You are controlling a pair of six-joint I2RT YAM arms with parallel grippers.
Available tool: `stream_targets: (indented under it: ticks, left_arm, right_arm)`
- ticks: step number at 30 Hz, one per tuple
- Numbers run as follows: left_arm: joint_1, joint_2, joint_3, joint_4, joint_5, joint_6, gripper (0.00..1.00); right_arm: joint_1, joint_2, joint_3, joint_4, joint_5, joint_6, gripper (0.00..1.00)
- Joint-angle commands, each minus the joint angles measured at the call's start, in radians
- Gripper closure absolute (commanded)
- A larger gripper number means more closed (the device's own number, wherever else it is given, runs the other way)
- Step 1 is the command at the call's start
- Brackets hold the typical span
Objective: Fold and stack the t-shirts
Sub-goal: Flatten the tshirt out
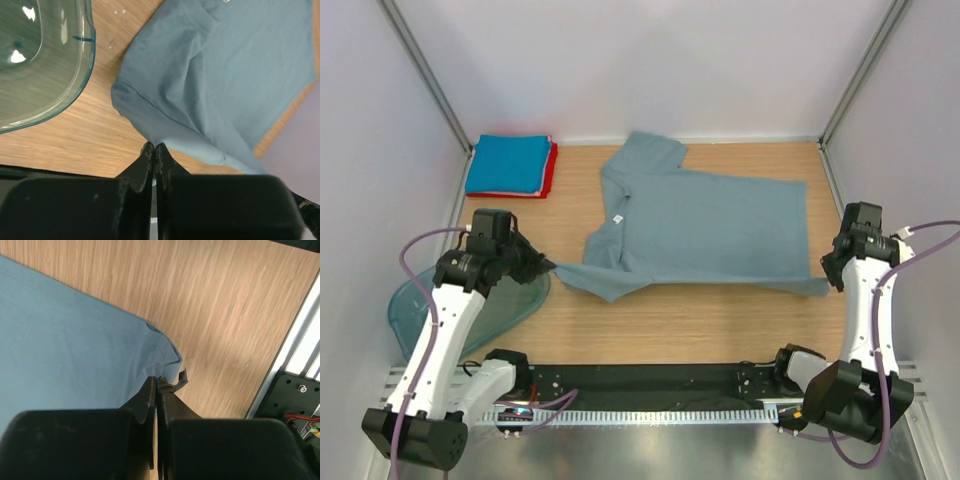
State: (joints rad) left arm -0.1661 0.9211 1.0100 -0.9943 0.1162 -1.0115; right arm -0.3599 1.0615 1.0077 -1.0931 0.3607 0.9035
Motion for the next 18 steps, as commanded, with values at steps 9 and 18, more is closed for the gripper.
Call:
stream_targets:
  ticks: [9,18]
  left_arm:
    - [-0.165,0.065,0.095,-0.204,-0.293,-0.027,1.00]
    - [-0.369,0.016,-0.053,-0.224,-0.302,-0.194,1.00]
  right_arm:
    - [0.001,-0.109,-0.086,-0.016,0.153,0.083,0.99]
    - [0.001,-0.123,-0.118,-0.008,0.159,0.071,0.99]
